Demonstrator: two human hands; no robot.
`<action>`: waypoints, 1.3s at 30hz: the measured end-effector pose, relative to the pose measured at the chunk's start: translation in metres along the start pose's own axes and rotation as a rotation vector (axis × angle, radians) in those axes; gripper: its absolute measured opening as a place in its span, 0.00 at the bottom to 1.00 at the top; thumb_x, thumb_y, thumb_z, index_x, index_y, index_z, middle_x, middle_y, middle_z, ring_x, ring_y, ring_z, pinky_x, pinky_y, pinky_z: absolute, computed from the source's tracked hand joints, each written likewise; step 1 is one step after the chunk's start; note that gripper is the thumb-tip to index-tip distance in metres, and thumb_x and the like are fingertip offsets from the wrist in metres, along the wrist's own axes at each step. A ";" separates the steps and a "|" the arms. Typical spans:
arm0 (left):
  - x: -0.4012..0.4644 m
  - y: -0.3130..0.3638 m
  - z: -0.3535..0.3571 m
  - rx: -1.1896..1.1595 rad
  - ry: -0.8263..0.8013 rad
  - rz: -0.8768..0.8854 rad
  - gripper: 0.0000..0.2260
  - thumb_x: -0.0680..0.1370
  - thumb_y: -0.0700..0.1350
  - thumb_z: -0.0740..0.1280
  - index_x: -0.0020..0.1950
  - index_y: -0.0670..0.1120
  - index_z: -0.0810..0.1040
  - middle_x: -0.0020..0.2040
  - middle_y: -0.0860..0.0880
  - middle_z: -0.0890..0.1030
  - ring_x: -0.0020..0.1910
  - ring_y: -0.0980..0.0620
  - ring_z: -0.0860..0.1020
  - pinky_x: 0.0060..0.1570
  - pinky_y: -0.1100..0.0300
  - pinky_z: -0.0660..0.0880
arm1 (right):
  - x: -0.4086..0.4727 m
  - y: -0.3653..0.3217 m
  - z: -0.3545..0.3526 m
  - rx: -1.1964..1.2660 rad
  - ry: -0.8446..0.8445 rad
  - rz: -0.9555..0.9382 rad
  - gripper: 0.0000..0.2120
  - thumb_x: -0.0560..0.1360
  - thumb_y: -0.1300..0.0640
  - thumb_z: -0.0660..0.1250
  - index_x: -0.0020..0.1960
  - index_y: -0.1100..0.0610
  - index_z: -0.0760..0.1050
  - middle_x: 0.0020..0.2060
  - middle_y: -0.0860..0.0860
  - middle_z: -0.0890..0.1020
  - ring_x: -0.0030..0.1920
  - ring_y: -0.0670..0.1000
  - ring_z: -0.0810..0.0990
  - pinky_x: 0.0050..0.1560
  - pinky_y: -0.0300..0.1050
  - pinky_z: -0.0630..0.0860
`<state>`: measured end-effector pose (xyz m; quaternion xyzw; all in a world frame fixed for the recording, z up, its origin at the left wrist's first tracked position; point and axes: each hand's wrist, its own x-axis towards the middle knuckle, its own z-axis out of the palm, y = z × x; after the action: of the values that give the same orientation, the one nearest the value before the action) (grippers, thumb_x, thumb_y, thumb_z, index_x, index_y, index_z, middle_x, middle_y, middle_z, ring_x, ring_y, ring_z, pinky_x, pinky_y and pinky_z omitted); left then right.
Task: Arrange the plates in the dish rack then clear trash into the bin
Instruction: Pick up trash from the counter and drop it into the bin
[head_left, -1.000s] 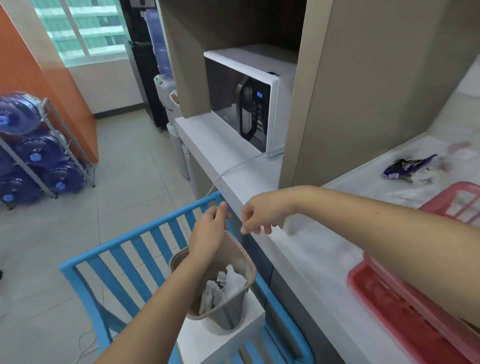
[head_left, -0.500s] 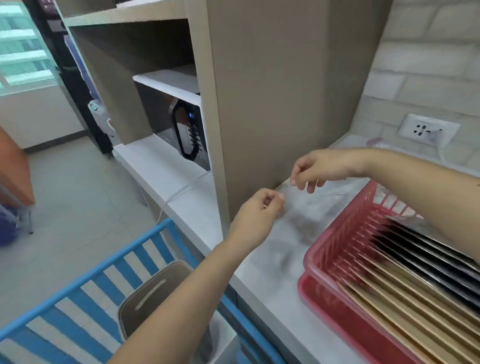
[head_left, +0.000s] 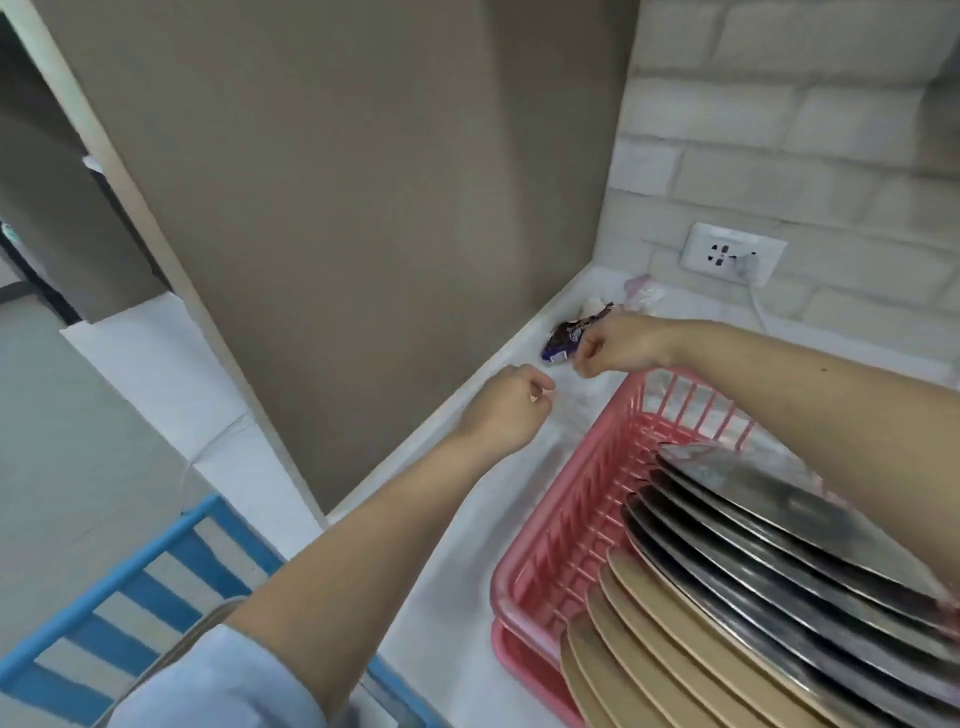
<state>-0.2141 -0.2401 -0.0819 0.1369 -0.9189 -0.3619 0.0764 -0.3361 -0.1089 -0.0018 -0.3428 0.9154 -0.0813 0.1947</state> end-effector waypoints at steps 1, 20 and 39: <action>0.007 -0.003 0.007 0.079 -0.016 0.019 0.13 0.79 0.46 0.63 0.63 0.52 0.77 0.62 0.50 0.75 0.61 0.50 0.75 0.60 0.54 0.73 | 0.008 0.007 0.003 -0.023 0.002 0.013 0.18 0.66 0.47 0.67 0.48 0.59 0.81 0.51 0.57 0.83 0.50 0.57 0.82 0.57 0.56 0.77; 0.064 -0.035 0.061 0.362 -0.100 0.162 0.15 0.83 0.45 0.61 0.69 0.50 0.74 0.61 0.46 0.76 0.61 0.45 0.74 0.60 0.55 0.71 | 0.042 0.044 0.007 -0.044 0.017 0.140 0.16 0.74 0.61 0.67 0.61 0.63 0.78 0.58 0.60 0.80 0.49 0.57 0.79 0.46 0.45 0.74; 0.112 0.050 0.000 -0.710 0.260 -0.056 0.13 0.81 0.39 0.57 0.61 0.40 0.76 0.40 0.51 0.76 0.39 0.55 0.73 0.44 0.58 0.73 | 0.045 0.065 -0.021 0.441 0.339 0.123 0.10 0.75 0.58 0.70 0.53 0.62 0.80 0.40 0.50 0.75 0.46 0.56 0.79 0.45 0.49 0.81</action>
<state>-0.3301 -0.2396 -0.0432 0.1716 -0.7149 -0.6395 0.2250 -0.4147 -0.0891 -0.0143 -0.2175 0.9142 -0.3226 0.1131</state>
